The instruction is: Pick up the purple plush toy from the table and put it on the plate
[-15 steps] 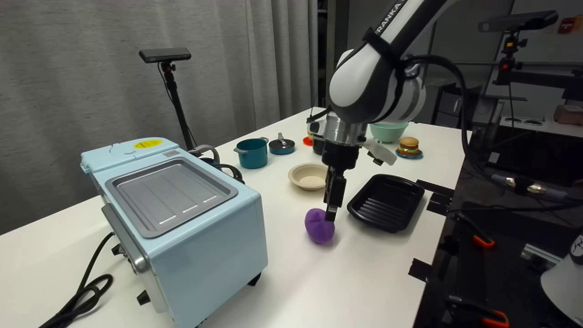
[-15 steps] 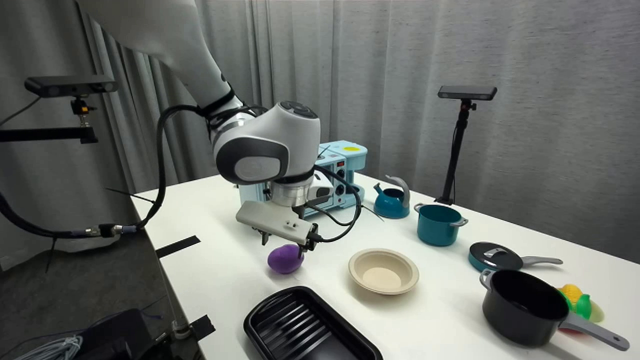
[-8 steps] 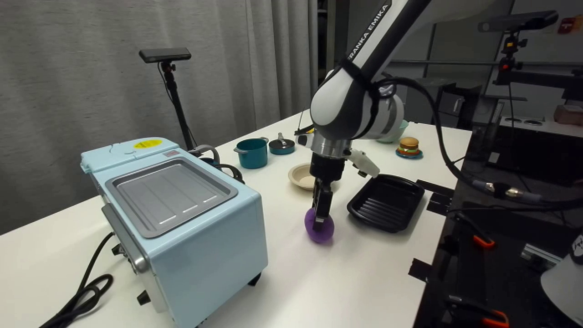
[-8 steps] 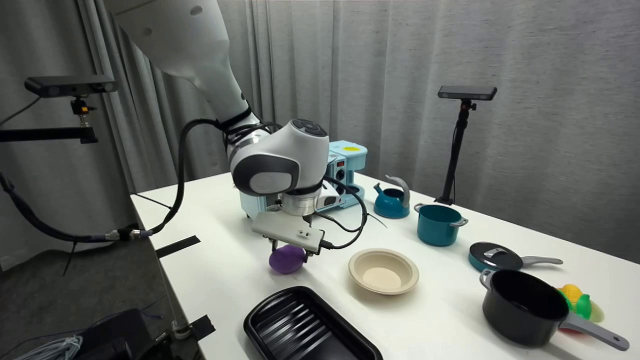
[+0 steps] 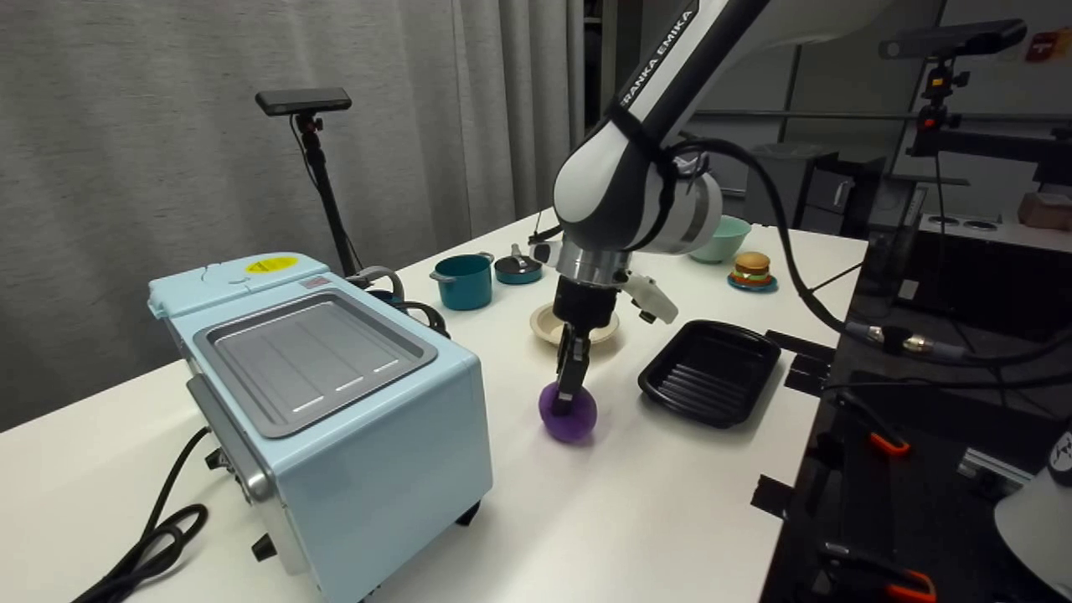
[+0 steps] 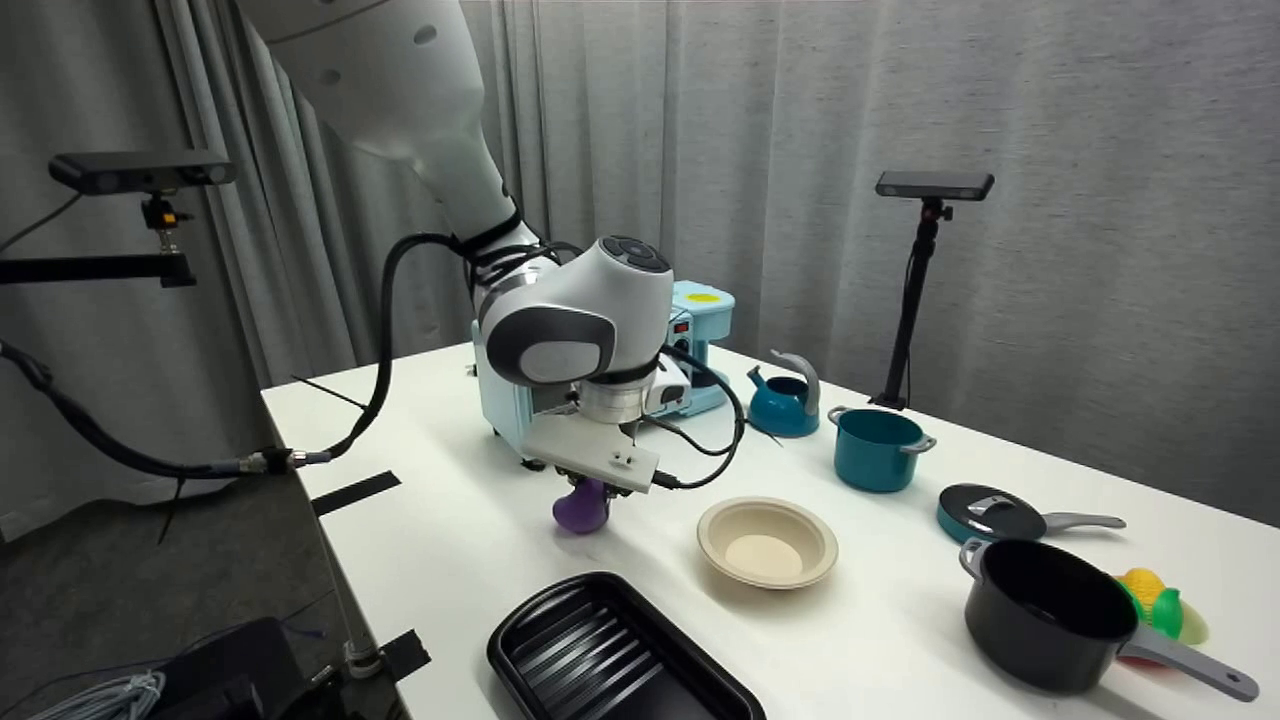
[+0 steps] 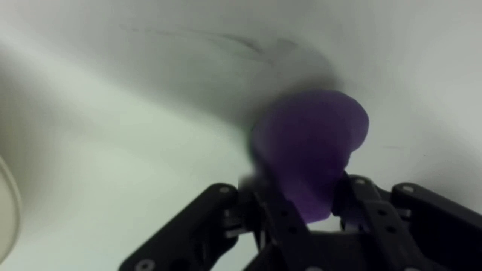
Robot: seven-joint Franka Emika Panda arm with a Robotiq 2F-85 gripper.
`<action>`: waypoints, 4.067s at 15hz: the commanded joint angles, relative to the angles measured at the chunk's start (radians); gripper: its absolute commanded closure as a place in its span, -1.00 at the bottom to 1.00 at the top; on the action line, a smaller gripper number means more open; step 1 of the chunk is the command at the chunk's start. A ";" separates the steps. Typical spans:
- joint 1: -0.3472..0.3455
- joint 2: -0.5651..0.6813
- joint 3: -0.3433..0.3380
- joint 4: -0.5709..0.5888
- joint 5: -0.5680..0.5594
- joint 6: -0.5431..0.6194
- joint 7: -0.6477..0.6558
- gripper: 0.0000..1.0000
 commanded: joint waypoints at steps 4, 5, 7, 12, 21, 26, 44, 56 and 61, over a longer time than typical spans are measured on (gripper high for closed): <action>-0.012 -0.033 0.043 0.045 -0.026 -0.007 -0.001 0.92; -0.007 -0.044 0.042 0.050 -0.046 -0.006 0.001 0.88; 0.005 -0.072 0.026 0.067 -0.115 -0.016 0.026 0.89; 0.025 -0.143 -0.025 0.103 -0.332 -0.032 0.078 0.89; 0.005 -0.245 -0.184 0.099 -0.754 -0.009 0.227 0.89; -0.027 -0.233 -0.266 0.091 -0.893 0.026 0.273 0.89; -0.082 0.166 -0.229 0.256 -0.864 0.130 0.334 0.89; -0.071 0.124 -0.184 0.242 -0.847 0.124 0.411 -1.00; -0.058 0.025 -0.163 0.229 -0.843 0.080 0.429 -1.00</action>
